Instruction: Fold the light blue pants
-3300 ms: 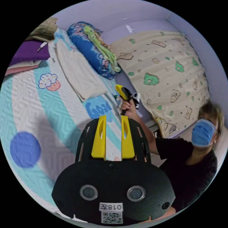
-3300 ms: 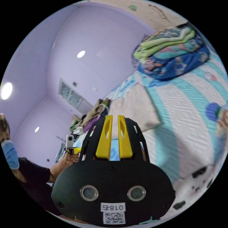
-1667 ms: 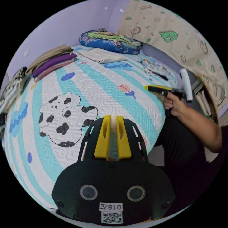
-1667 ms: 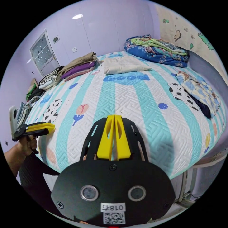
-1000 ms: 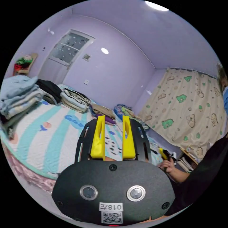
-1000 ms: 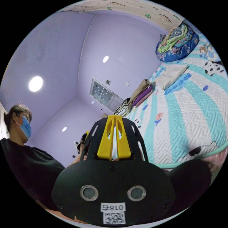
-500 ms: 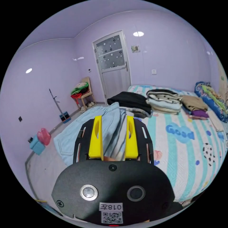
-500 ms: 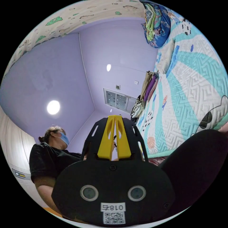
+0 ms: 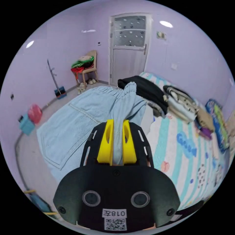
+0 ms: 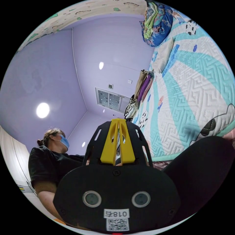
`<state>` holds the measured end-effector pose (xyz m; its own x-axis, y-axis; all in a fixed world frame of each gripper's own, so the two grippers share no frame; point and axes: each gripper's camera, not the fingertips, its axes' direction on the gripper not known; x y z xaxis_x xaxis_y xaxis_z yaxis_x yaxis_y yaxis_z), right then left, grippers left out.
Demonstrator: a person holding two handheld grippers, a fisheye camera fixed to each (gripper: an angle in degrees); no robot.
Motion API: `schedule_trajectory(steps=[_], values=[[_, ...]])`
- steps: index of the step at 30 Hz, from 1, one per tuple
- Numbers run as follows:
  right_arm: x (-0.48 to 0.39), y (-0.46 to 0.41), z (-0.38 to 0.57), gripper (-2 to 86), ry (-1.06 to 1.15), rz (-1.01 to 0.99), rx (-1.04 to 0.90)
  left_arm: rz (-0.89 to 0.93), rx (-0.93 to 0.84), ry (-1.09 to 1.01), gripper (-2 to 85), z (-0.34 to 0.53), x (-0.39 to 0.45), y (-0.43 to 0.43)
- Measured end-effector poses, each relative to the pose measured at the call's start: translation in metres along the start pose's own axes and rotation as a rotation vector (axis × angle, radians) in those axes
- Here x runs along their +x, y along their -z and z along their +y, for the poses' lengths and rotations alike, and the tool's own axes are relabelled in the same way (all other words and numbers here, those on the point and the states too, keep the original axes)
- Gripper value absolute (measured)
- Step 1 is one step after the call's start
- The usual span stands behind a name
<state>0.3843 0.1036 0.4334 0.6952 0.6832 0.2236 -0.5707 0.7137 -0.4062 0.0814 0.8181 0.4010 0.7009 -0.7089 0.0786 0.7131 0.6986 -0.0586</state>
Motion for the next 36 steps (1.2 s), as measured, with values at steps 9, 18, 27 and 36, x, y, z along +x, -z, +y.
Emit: schedule_trajectory(steps=[9, 18, 27, 36], values=[[0.014, 0.003, 0.011, -0.5, 0.017, -0.03, 0.011, 0.727, 0.299, 0.475, 3.7, 0.082, -0.149, 0.027], [0.023, -0.004, 0.043, -0.5, 0.042, -0.091, 0.018, 1.354, 0.572, 0.19, 3.7, 0.138, -0.123, 0.117], [0.022, -0.023, 0.099, -0.4, 0.087, -0.153, 0.03, 1.727, 0.124, -0.126, 4.7, 0.223, 0.172, 0.1], [-0.02, -0.098, 0.161, 1.6, 0.291, 0.189, -0.154, 1.675, -0.423, 0.455, 3.9, 0.401, 0.27, -0.033]])
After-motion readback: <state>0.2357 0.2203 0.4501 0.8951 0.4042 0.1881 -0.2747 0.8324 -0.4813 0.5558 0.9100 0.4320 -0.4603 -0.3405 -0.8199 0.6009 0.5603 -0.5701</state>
